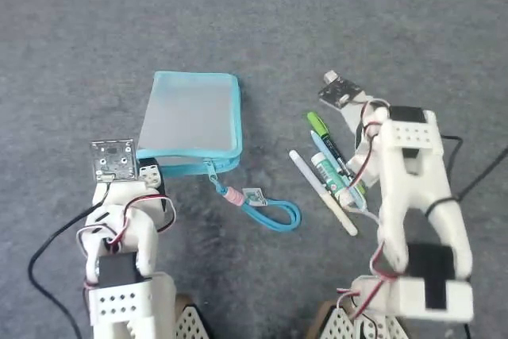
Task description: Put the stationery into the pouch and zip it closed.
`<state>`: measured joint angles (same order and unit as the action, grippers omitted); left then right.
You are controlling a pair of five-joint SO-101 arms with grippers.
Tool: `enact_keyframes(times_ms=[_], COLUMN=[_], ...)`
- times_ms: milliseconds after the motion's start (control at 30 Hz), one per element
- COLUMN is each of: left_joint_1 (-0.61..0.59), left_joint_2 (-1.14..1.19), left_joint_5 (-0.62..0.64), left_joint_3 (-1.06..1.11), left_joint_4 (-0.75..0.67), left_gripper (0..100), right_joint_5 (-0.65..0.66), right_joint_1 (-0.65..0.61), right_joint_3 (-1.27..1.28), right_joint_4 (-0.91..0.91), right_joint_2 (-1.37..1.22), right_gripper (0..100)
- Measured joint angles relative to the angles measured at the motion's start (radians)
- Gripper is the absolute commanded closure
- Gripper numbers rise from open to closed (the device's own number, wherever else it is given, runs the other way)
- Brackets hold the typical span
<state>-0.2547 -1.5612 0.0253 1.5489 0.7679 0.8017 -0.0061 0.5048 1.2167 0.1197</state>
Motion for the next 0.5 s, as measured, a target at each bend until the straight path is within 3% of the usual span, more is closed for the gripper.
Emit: enact_keyframes(times_ms=[200,500], left_joint_1=[0.000,0.000], left_joint_2=[0.000,0.000], left_joint_5=[0.000,0.000], left_joint_3=[0.000,0.012], left_joint_4=[0.000,0.000], left_gripper=[99,99], right_joint_5=[0.002,-0.052], right_joint_1=[-0.069,-0.077], right_joint_3=[0.173,0.189], right_joint_4=[-0.072,-0.169], right_joint_2=[0.069,0.071], right_gripper=[76.8,76.8])
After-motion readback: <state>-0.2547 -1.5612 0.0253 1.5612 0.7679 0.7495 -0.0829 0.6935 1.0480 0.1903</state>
